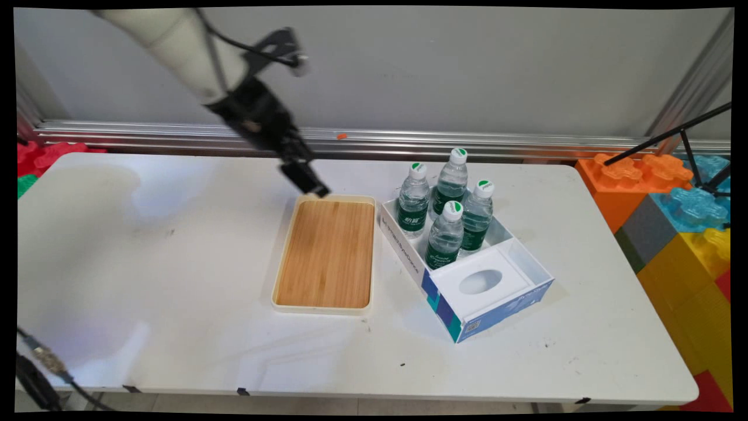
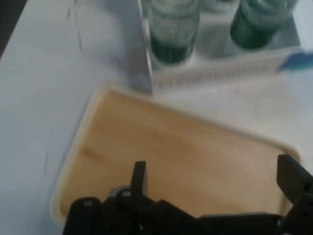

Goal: Pick up the green bottle from the white box

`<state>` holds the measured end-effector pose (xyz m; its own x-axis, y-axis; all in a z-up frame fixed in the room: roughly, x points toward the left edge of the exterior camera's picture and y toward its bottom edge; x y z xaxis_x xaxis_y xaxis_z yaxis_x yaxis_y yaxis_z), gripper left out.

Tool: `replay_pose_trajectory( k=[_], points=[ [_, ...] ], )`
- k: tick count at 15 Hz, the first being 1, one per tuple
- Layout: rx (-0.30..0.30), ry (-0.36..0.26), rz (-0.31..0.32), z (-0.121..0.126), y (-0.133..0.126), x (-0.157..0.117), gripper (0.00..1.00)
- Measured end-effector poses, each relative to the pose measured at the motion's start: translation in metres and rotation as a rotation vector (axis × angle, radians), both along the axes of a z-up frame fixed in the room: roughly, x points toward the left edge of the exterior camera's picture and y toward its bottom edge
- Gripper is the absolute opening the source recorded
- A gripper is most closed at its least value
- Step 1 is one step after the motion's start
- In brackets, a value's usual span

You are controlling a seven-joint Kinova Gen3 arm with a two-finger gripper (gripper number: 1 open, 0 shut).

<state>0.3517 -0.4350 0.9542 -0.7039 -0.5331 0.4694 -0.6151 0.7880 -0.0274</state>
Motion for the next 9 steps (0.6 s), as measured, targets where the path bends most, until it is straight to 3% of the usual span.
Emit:
replay_pose_trajectory(
  k=[4, 9],
  points=[
    [-0.049, 0.032, 0.003, -0.022, -0.026, -0.045, 1.0],
    [-0.11, 0.049, -0.016, -0.069, -0.061, -0.087, 1.0]
  ],
)
